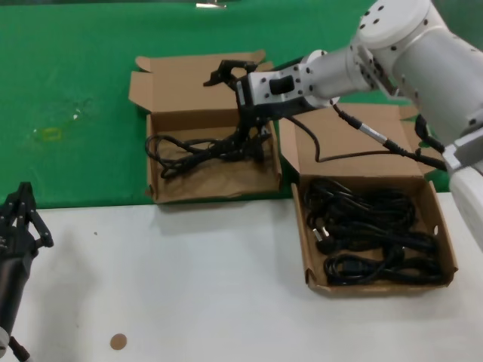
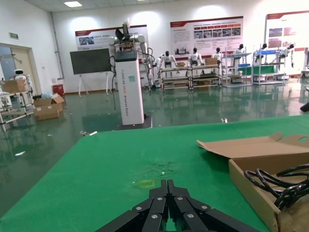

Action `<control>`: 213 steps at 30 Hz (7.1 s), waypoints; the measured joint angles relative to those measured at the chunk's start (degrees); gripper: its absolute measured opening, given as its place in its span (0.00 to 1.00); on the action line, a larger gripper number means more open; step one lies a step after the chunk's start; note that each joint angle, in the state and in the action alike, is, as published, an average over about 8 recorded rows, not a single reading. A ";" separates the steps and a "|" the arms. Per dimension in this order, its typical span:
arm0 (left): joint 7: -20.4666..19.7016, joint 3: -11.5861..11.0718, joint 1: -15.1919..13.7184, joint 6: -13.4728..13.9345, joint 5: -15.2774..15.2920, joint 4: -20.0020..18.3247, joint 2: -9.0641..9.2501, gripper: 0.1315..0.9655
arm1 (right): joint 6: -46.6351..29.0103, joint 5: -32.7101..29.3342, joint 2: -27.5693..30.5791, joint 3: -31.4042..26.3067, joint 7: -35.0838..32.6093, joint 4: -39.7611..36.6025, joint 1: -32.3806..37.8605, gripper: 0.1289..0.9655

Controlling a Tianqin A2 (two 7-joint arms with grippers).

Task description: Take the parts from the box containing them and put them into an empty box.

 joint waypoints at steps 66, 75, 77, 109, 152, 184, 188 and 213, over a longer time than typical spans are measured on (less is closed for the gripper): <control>0.00 0.00 0.00 0.00 -0.01 0.00 0.00 0.90 | 31.97 15.63 9.86 17.12 29.08 56.46 -53.30 1.00; 0.03 0.00 0.00 0.00 -0.01 0.00 0.00 0.99 | 38.19 18.66 11.35 20.47 33.81 65.84 -63.00 1.00; 0.03 0.00 0.00 0.00 -0.01 0.00 0.00 0.99 | 39.60 19.35 11.69 21.23 34.88 67.96 -65.18 1.00; 0.01 0.00 0.00 0.00 -0.01 0.00 0.00 1.00 | 49.06 23.96 13.94 26.29 42.10 82.25 -79.72 1.00; 0.01 0.00 0.00 0.00 -0.01 0.00 0.00 1.00 | 49.06 23.96 13.94 26.29 42.09 82.25 -79.72 1.00; 0.02 0.00 0.00 0.00 -0.01 0.00 0.00 1.00 | 49.06 23.96 13.94 26.29 42.09 82.25 -79.72 1.00; 0.02 0.00 0.00 0.00 -0.01 0.00 0.00 1.00 | 49.06 23.96 13.94 26.29 42.09 82.25 -79.72 1.00; 0.02 0.00 0.00 0.00 -0.01 0.00 0.00 1.00 | 49.06 23.96 13.94 26.29 42.09 82.25 -79.72 1.00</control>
